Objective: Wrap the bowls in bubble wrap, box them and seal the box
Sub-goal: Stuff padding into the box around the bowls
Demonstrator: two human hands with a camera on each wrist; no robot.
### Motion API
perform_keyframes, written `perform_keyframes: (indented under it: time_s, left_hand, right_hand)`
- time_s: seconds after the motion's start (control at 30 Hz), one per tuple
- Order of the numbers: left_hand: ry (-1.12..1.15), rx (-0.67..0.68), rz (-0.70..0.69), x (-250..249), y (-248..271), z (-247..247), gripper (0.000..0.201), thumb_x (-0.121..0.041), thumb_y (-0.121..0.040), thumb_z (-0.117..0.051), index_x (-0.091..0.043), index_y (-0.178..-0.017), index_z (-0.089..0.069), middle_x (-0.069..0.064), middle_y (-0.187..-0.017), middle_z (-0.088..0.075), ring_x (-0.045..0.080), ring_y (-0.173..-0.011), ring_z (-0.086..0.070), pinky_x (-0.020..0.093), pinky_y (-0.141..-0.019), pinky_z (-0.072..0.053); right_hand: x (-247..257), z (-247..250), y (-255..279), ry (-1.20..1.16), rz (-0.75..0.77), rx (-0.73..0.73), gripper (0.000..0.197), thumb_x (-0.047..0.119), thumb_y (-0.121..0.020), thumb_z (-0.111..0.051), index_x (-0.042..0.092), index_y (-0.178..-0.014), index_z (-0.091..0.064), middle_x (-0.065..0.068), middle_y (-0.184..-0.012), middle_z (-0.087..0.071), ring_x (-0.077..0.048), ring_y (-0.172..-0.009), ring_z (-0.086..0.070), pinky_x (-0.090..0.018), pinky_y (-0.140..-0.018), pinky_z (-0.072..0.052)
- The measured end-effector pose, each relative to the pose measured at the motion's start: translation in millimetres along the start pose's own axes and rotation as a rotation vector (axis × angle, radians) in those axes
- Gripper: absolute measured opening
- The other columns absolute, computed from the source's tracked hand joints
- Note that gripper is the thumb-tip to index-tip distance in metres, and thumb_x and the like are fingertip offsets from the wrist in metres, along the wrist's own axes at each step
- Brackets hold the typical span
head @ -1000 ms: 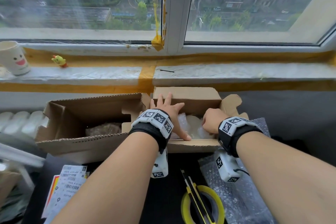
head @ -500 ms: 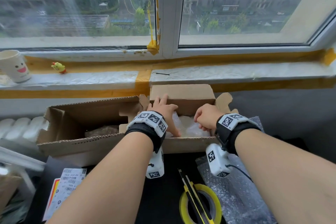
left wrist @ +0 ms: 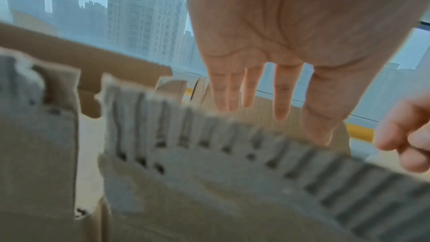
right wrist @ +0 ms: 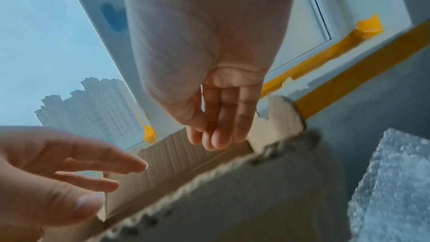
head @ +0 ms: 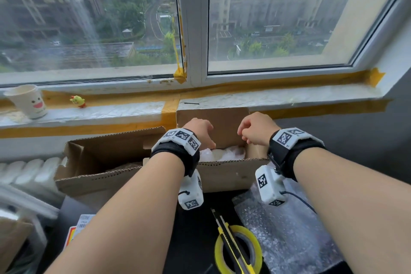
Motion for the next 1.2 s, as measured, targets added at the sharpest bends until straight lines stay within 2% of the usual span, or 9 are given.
perform_keyframes:
  time_s: [0.1,0.23,0.47,0.6,0.67,0.77,0.83,1.0,1.2]
  left_hand:
    - [-0.015,-0.043,-0.005,-13.4,5.2,6.4,0.059,-0.029,-0.085,-0.069,-0.022,-0.14,-0.046,0.005,-0.14,-0.044,0.023,-0.121,-0.051,0.034,-0.1,-0.044]
    - [0.01,-0.098,-0.045,-40.4,8.6,3.1,0.053,-0.026,-0.084,-0.068,-0.024,-0.134,-0.051,0.005,-0.136,-0.044,0.023,-0.118,-0.052,0.034,-0.099,-0.045]
    - [0.094,-0.171,-0.138,-106.6,6.8,-22.7,0.04,-0.022,-0.085,-0.061,-0.025,-0.125,-0.059,0.008,-0.127,-0.044,0.028,-0.119,-0.047,0.038,-0.101,-0.043]
    - [0.14,-0.162,-0.115,-112.1,4.1,-47.2,0.031,-0.034,-0.09,-0.055,-0.023,-0.118,-0.064,0.012,-0.124,-0.048,0.031,-0.117,-0.048,0.04,-0.101,-0.042]
    - [0.156,-0.18,-0.081,-103.7,2.4,-56.8,0.029,-0.037,-0.09,-0.055,-0.025,-0.114,-0.066,0.01,-0.121,-0.051,0.03,-0.115,-0.05,0.038,-0.096,-0.044]
    - [0.181,-0.235,-0.075,-98.0,2.7,-65.8,0.024,-0.039,-0.09,-0.055,-0.025,-0.105,-0.068,0.006,-0.114,-0.054,0.026,-0.109,-0.052,0.035,-0.089,-0.045]
    - [0.187,-0.272,-0.086,-97.9,3.1,-67.6,0.021,-0.038,-0.09,-0.055,-0.026,-0.102,-0.068,0.003,-0.11,-0.054,0.023,-0.105,-0.053,0.035,-0.086,-0.046]
    - [0.204,-0.307,-0.087,-92.8,1.4,-69.3,0.02,-0.032,-0.088,-0.057,-0.029,-0.105,-0.067,-0.002,-0.11,-0.053,0.017,-0.105,-0.053,0.032,-0.086,-0.047]
    - [0.222,-0.321,-0.105,-92.1,3.1,-70.2,0.02,-0.027,-0.089,-0.055,-0.027,-0.104,-0.068,-0.001,-0.112,-0.054,0.019,-0.105,-0.054,0.035,-0.091,-0.048]
  right_hand:
    - [-2.9,20.0,11.3,0.031,0.056,-0.074,0.018,0.015,-0.084,-0.056,0.022,-0.071,-0.068,0.007,-0.066,-0.065,-0.008,-0.06,-0.058,-0.027,-0.067,-0.053]
    - [-23.1,40.9,27.0,0.042,0.045,-0.155,0.014,0.026,-0.083,-0.061,0.025,-0.07,-0.068,0.007,-0.072,-0.068,-0.013,-0.075,-0.064,-0.029,-0.072,-0.053]
    - [-97.8,60.7,61.5,-0.027,-0.111,-0.291,0.015,0.018,-0.086,-0.059,0.019,-0.075,-0.069,0.003,-0.078,-0.066,-0.019,-0.082,-0.059,-0.026,-0.073,-0.042]
    - [-154.5,31.3,68.9,-0.059,-0.264,-0.166,0.01,0.02,-0.081,-0.063,0.02,-0.075,-0.07,0.006,-0.073,-0.066,-0.024,-0.086,-0.066,-0.038,-0.08,-0.057]
    - [-177.0,7.3,71.2,-0.035,-0.319,-0.067,0.008,0.022,-0.08,-0.067,0.021,-0.086,-0.071,0.001,-0.091,-0.071,-0.024,-0.092,-0.066,-0.038,-0.084,-0.055]
    - [-202.0,-32.6,75.2,0.083,-0.379,0.132,0.043,0.03,-0.081,-0.072,0.018,-0.122,-0.061,-0.003,-0.125,-0.062,-0.024,-0.112,-0.059,-0.032,-0.093,-0.048]
    - [-212.9,-54.6,79.2,0.106,-0.411,0.222,0.063,0.033,-0.082,-0.074,0.016,-0.137,-0.048,-0.006,-0.138,-0.053,-0.026,-0.122,-0.053,-0.032,-0.098,-0.044]
    - [-225.3,-83.0,82.6,0.055,-0.472,0.231,0.078,0.026,-0.08,-0.078,0.015,-0.144,-0.035,-0.011,-0.14,-0.05,-0.03,-0.121,-0.053,-0.036,-0.093,-0.046]
    - [-228.3,-97.8,81.8,-0.019,-0.522,0.218,0.096,0.026,-0.077,-0.081,0.015,-0.151,-0.022,-0.012,-0.146,-0.043,-0.033,-0.129,-0.048,-0.04,-0.1,-0.044]
Point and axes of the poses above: each hand's wrist, its own y-axis away from the middle knuckle, its own z-axis out of the back of the hand, x = y × z, the point moved 6 cm from there along -y, towards the middle knuckle
